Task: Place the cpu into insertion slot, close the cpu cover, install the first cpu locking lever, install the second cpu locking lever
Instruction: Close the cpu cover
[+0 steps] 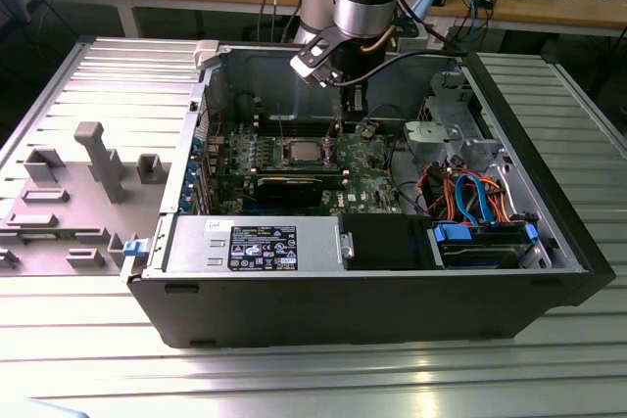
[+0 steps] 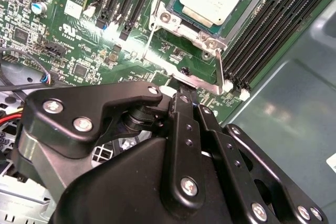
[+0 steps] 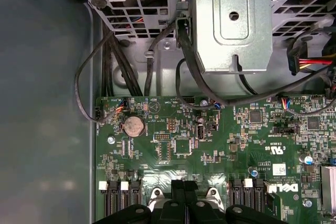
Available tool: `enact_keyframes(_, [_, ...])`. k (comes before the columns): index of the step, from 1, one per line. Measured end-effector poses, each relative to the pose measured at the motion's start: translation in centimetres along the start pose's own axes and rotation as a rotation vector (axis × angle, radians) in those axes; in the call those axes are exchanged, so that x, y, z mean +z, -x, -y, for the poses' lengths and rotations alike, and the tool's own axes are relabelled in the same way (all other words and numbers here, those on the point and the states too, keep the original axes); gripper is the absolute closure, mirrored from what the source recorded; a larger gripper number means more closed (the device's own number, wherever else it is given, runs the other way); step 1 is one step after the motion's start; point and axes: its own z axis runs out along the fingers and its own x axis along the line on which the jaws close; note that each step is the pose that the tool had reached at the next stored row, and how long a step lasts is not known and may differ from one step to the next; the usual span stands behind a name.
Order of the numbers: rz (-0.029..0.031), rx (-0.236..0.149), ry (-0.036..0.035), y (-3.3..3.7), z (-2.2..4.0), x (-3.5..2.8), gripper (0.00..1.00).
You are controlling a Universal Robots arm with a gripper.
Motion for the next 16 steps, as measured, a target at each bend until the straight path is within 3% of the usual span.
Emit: enact_keyframes(16, [0.0, 0.0, -0.0024, 0.01, 0.84, 0.02, 0.89])
